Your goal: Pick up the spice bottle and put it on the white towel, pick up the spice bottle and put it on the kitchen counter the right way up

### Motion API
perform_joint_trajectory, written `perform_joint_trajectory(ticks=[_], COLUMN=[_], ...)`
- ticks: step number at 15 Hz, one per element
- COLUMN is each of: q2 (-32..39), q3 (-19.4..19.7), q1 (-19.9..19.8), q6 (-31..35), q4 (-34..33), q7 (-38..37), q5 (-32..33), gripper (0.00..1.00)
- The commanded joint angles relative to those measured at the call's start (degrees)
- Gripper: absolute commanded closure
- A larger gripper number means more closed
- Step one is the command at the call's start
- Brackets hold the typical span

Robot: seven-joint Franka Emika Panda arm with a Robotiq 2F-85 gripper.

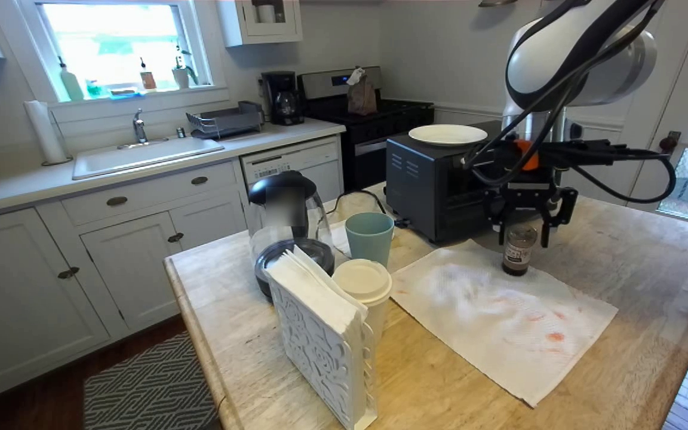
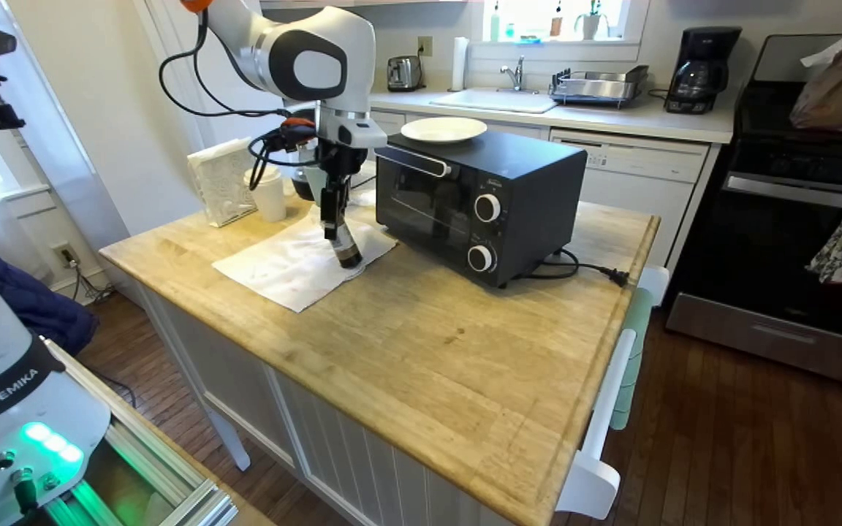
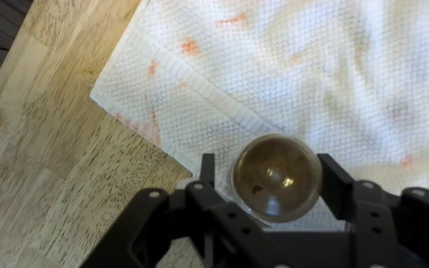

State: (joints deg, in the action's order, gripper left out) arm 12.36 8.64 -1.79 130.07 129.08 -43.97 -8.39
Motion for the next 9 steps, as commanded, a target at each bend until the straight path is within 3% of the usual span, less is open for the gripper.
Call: perform_joint_trajectory(ticks=[1,9], q2=[-2.6,-1.8], q3=[-0.3,-0.2], q1=[-0.5,-1.7], q6=[1.3,1.4], q4=[1.8,0.4], q7=[-0.9,1.5], q5=[-0.9,-1.0], gripper=[0.01,0.0])
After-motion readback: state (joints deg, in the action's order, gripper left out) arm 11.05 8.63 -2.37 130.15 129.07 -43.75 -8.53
